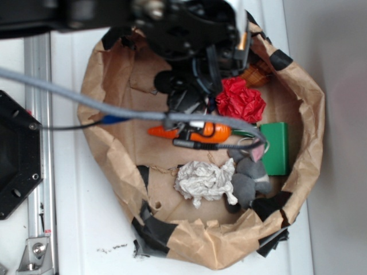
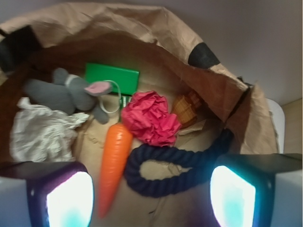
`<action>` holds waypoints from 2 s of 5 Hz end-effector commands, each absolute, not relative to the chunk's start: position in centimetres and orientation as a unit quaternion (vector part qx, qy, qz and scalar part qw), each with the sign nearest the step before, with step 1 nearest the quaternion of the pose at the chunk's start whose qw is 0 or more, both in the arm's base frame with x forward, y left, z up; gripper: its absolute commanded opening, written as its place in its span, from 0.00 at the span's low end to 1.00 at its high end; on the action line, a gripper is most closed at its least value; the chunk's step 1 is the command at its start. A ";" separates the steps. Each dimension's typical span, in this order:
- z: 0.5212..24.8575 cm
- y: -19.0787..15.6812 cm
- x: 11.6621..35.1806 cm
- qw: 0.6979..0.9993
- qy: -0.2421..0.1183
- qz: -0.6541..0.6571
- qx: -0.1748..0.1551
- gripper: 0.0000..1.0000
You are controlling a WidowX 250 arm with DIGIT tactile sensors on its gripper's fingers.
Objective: Grab the red paper.
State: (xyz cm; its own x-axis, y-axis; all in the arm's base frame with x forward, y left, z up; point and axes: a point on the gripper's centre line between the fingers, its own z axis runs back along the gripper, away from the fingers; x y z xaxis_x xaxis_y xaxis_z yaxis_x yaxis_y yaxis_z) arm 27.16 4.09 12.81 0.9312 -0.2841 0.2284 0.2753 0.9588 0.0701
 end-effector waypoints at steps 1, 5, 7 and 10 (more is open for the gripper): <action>7.8 2.6 29.7 0.977 -0.110 -0.178 0.043 1.00; 5.8 5.9 35.6 0.983 -0.094 -0.138 0.071 0.91; 4.7 6.2 35.2 0.988 -0.057 -0.118 0.078 0.00; 16.9 5.0 28.2 0.993 -0.061 -0.066 0.078 0.00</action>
State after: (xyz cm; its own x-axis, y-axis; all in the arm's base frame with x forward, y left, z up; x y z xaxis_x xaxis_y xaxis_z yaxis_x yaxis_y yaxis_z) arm 27.57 4.63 14.52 0.9891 -0.1450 0.0274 0.1400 0.9808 0.1357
